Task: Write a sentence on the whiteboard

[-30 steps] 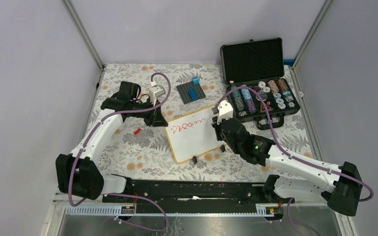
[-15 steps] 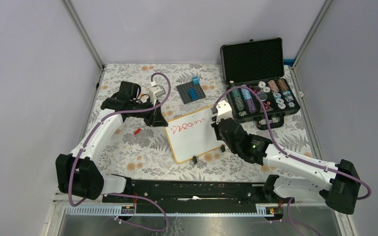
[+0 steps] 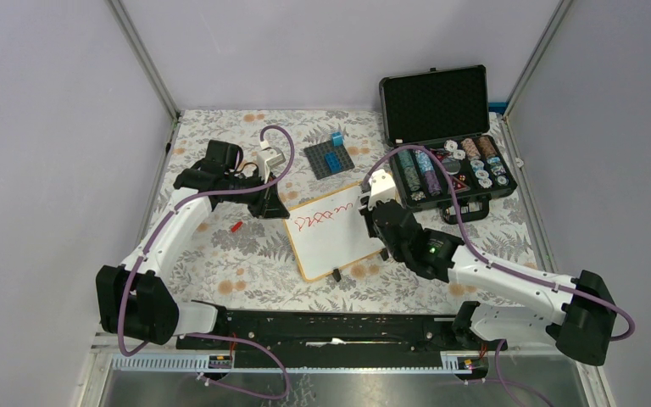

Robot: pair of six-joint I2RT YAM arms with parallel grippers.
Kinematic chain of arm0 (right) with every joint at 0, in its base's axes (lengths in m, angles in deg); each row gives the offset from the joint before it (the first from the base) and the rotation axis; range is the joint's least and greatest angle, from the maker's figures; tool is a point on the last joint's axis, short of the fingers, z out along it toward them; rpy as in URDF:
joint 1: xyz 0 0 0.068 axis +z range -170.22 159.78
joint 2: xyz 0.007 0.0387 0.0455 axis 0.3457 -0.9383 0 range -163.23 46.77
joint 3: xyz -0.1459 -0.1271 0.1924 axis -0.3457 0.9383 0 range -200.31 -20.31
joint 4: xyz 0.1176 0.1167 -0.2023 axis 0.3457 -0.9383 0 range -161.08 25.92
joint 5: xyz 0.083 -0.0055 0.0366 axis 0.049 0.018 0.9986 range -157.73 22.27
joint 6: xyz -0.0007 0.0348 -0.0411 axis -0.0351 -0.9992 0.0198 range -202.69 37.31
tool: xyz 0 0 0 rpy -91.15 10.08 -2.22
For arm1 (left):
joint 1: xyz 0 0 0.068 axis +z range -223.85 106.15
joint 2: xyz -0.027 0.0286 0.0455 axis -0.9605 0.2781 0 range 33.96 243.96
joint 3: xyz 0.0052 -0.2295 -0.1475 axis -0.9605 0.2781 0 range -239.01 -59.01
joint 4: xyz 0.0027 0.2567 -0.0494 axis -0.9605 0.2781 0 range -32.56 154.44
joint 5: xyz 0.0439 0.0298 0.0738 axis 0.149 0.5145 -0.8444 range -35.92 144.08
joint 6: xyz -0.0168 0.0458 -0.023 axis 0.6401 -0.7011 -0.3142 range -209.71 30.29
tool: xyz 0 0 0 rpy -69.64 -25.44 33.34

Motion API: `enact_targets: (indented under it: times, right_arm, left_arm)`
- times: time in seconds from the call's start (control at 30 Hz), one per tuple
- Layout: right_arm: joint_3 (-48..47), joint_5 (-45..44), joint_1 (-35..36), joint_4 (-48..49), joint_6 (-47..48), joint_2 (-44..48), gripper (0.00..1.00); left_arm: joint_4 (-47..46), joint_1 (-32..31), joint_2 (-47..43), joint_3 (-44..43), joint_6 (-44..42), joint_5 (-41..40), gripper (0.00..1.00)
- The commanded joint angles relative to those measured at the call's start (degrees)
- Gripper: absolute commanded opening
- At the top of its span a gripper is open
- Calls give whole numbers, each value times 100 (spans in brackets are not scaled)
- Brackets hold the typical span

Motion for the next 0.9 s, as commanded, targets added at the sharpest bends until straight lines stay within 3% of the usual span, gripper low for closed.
enact_targets:
  times: [0.0, 0.4, 0.87]
  right_arm:
    - [-243, 141, -43, 390, 50, -74, 0]
    - [-68, 440, -45, 185, -29, 10, 0]
    - [126, 208, -45, -300, -238, 185, 0]
  left_arm:
    - [-104, -27, 15, -196, -107, 105, 0]
    - [-102, -27, 23, -199, -107, 95, 0]
    - [-102, -27, 4, -196, -89, 76, 0]
